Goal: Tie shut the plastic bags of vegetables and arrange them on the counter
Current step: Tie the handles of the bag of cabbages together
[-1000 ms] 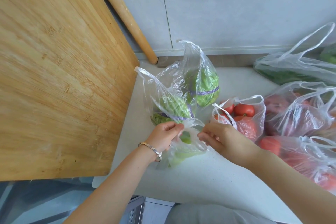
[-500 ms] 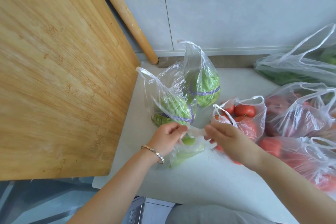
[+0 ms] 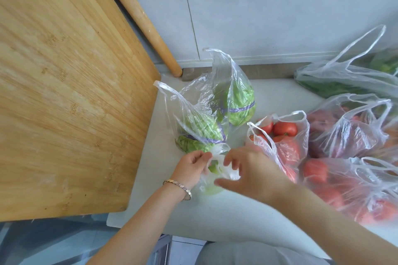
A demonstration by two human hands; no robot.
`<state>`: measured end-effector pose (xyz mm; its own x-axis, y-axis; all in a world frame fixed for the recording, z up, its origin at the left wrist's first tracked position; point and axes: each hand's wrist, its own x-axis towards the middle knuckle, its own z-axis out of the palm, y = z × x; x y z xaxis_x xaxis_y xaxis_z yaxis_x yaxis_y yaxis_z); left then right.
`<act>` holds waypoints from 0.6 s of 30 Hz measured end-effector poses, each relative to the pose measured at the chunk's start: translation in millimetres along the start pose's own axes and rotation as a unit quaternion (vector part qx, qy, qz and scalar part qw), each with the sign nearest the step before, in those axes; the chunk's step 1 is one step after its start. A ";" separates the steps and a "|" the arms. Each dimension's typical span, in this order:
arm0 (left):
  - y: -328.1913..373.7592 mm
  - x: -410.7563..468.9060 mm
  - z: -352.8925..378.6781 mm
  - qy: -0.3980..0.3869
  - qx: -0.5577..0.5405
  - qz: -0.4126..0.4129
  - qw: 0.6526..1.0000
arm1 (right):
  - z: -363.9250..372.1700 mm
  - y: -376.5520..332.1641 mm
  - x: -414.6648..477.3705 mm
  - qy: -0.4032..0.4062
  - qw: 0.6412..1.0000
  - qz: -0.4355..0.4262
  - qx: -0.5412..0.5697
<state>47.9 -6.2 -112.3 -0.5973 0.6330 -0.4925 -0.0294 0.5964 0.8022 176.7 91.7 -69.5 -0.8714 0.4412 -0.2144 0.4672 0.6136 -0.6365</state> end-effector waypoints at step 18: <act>-5.8 7.2 -4.2 -0.013 0.100 0.084 0.991 | -12.9 45.3 2.6 -0.069 0.997 -0.025 -0.027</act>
<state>40.4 -7.2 -119.1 -0.5585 0.7430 -0.3688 0.2305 0.5661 0.7914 197.6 129.1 -89.3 -0.9043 0.3169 -0.2859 0.4268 0.6681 -0.6095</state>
